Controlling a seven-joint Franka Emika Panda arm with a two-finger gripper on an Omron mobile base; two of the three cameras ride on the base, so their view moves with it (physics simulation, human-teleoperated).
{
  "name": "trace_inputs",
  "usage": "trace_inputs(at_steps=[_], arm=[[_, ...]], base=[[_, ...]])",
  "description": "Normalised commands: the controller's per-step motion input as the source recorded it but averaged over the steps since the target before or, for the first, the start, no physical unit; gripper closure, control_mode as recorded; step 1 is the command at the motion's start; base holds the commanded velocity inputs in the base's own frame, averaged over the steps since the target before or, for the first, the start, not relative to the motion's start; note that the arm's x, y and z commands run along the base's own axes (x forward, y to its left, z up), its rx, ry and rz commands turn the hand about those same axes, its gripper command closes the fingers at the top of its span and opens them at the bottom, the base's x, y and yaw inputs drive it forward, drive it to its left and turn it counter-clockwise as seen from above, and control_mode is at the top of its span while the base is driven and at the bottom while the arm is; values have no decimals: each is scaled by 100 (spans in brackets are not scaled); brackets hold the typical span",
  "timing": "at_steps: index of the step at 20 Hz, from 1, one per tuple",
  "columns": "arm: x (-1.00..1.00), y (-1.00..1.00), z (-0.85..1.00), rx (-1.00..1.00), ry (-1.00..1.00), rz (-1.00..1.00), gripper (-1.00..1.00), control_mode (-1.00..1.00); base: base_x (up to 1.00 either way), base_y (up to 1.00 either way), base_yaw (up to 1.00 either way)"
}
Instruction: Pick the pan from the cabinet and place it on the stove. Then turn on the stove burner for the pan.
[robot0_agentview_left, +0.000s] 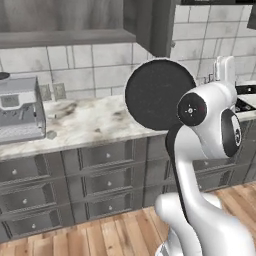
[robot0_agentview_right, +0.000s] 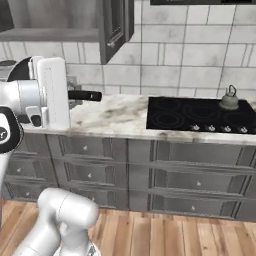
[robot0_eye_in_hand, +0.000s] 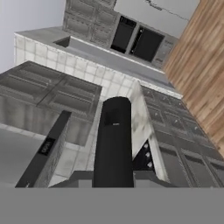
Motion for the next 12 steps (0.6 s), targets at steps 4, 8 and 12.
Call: trace_inputs(at_steps=[4,8,12], arm=[[0,0,0,0,0,0,100,100],[0,0,0,0,0,0,100,100],[0,0,0,0,0,0,100,100]], base=[[-14,-82,0],[-23,-77,0],[-10,-77,0]])
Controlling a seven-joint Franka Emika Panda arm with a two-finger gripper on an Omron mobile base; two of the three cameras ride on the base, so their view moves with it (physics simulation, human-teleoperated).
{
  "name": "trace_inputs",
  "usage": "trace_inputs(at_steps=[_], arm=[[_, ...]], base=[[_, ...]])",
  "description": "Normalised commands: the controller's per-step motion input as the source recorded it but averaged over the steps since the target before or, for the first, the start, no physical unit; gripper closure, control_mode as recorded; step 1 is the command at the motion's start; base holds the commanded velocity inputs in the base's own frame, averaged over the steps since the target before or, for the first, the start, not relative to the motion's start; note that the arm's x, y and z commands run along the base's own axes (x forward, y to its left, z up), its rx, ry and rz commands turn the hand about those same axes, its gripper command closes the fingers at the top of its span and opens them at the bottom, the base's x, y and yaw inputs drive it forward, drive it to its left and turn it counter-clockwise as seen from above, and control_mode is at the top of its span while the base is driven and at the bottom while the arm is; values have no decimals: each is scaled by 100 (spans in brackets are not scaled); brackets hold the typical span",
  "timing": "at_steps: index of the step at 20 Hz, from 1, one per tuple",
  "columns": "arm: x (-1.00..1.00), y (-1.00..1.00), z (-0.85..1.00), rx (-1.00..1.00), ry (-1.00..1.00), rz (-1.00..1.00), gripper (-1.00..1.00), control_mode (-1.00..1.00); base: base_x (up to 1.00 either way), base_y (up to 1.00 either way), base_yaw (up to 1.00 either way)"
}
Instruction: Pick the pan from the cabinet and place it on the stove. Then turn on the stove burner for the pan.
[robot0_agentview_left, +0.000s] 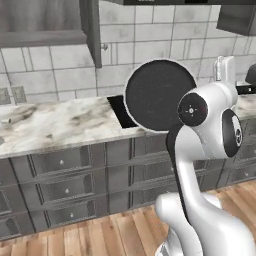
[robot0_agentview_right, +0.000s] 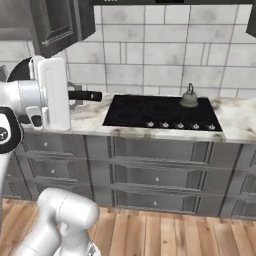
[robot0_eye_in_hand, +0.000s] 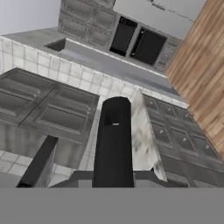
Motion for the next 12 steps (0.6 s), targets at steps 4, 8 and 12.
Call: trace_inputs(at_steps=[4,8,12], arm=[[0,0,0,0,0,0,100,100],[0,0,0,0,0,0,100,100],[0,0,0,0,0,0,100,100]], base=[[3,-75,0],[33,-63,0],[51,-47,0]])
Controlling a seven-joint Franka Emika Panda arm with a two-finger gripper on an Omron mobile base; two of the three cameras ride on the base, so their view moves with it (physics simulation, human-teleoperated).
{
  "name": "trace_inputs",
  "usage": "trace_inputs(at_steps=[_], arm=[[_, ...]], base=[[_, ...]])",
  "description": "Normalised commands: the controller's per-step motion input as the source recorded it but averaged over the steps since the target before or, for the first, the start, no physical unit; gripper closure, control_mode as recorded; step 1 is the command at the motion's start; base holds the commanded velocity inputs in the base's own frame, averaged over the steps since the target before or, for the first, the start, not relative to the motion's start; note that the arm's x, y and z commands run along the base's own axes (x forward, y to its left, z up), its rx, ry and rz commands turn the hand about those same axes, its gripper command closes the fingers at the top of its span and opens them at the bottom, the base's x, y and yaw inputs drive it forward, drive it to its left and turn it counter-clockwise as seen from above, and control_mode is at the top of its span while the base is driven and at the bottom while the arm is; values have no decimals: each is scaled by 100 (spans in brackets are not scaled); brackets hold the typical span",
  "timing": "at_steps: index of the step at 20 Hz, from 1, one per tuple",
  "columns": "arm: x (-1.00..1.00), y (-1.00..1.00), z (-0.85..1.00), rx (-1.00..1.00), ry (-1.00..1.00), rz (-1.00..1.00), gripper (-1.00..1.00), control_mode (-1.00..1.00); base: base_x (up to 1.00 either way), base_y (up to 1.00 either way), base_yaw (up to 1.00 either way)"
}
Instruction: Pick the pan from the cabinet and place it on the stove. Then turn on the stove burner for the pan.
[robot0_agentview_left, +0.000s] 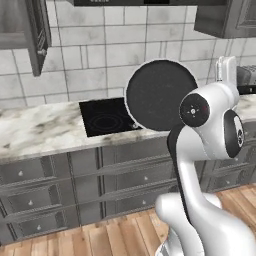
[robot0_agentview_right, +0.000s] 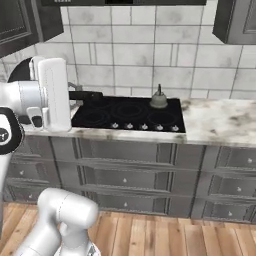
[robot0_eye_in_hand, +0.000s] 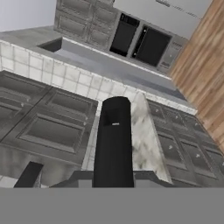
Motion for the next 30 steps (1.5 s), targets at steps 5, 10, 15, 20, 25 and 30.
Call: trace_inputs(at_steps=[5,10,15,20,25,30], arm=[[0,0,0,0,0,0,100,100],[0,0,0,0,0,0,100,100],[0,0,0,0,0,0,100,100],[0,0,0,0,0,0,100,100],[0,0,0,0,0,0,100,100],[0,0,0,0,0,0,100,100]], base=[[68,-40,0],[75,-25,0],[82,-28,1],[63,-47,4],[38,-19,10],[23,-11,17]])
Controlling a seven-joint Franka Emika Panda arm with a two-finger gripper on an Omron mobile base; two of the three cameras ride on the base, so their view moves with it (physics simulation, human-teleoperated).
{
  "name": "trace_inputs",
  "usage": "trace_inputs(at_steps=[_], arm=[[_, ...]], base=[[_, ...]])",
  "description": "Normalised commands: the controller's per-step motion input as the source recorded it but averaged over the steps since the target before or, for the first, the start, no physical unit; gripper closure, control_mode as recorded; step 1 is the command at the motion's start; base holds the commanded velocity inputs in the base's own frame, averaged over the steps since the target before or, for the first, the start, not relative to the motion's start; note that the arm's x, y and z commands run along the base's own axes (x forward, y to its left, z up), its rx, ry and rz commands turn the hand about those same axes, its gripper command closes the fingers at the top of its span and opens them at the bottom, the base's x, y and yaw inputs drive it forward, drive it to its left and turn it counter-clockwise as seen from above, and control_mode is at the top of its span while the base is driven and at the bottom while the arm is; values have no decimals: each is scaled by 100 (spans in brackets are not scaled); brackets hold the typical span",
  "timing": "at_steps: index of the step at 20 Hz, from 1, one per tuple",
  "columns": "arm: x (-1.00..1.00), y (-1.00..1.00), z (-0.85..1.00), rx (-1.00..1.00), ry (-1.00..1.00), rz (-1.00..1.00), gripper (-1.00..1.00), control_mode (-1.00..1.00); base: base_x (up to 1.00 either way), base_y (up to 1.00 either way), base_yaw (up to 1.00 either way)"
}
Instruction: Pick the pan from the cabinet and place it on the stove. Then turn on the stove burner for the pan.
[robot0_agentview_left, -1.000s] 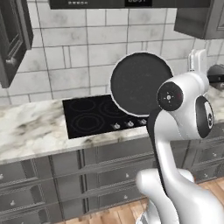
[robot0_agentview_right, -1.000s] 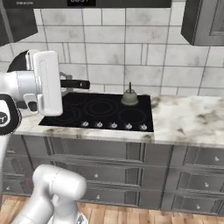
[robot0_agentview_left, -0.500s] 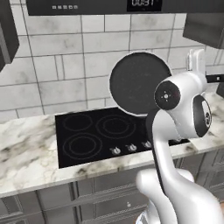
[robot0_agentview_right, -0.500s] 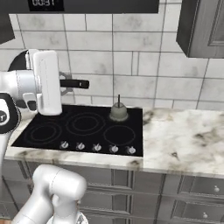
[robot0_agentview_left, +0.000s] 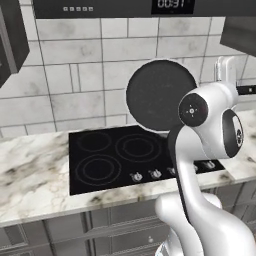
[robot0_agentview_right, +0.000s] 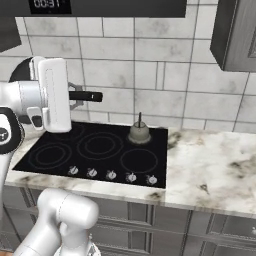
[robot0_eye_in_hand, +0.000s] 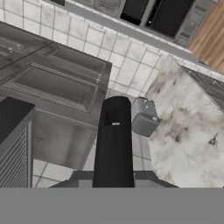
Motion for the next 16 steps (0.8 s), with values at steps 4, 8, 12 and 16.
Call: trace_inputs(at_steps=[4,8,12,16], arm=[[0,0,0,0,0,0,100,100],[0,0,0,0,0,0,100,100],[0,0,0,0,0,0,100,100],[4,3,-6,0,1,0,100,-100]], base=[[23,-6,5],[11,0,1],[0,0,0],[0,0,0]])
